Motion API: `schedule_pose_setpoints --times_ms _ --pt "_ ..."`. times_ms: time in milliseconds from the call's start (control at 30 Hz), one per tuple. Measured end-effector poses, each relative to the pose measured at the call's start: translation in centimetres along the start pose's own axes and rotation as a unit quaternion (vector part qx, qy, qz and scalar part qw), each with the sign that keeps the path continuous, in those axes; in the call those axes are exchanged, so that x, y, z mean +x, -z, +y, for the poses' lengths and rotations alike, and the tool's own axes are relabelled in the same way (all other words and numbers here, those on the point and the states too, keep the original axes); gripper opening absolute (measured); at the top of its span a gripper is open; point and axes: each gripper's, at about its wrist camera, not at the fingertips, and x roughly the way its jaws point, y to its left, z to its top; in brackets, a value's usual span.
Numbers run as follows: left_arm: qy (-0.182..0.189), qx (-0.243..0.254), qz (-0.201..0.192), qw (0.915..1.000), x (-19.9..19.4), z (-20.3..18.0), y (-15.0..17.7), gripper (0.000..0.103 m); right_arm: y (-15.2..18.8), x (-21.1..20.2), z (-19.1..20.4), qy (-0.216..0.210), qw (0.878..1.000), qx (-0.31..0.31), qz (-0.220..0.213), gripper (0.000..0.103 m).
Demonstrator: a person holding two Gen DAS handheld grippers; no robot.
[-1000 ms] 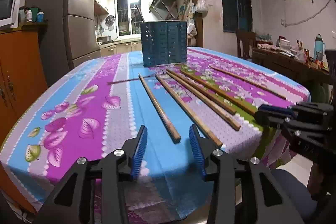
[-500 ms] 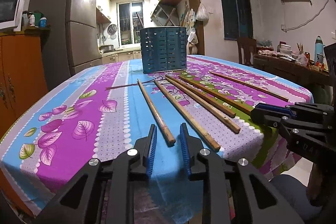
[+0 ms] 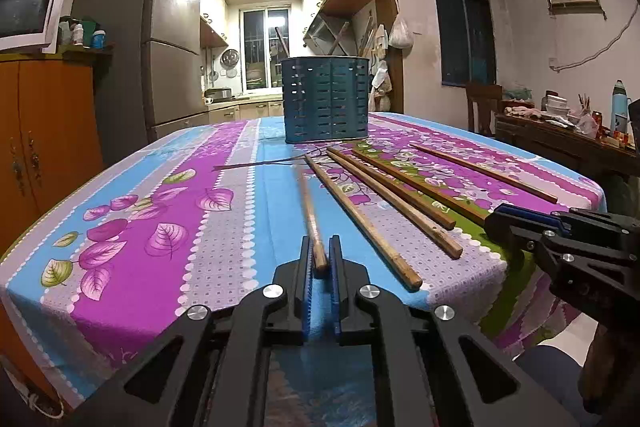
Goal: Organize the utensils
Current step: 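Close the left tool on a chopstick while the right tool grasps another, then carry both held chopsticks over the holder and lower them in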
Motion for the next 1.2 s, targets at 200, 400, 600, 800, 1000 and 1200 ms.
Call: schedule_pose_setpoints --times_ms 200,400,600,800,1000,1200 --pt "-0.008 0.005 -0.006 0.9999 -0.6 0.1 -0.6 0.008 -0.1 -0.1 -0.2 -0.005 1.0 0.003 0.001 0.006" --pt "-0.02 0.012 -0.043 0.9988 -2.5 0.3 -3.0 0.008 -1.1 -1.4 -0.8 0.001 1.0 -0.002 -0.012 0.005" --pt "-0.023 0.031 -0.101 0.9941 -4.8 -0.2 -7.3 0.008 -5.5 -4.2 -1.1 0.001 0.998 -0.025 -0.064 0.005" --pt "-0.014 0.045 -0.142 0.9888 -6.1 -0.8 -11.5 0.008 -11.2 -6.1 -1.5 -0.005 0.992 -0.054 -0.114 0.005" --pt "-0.011 0.05 -0.136 0.9894 -6.2 -0.6 -13.9 0.008 -15.2 -5.5 -1.6 -0.017 0.989 -0.079 -0.121 0.005" --pt "-0.024 0.056 -0.127 0.9901 -6.5 0.5 -14.2 0.008 -16.3 -5.3 -1.3 -0.023 0.988 -0.093 -0.12 0.005"
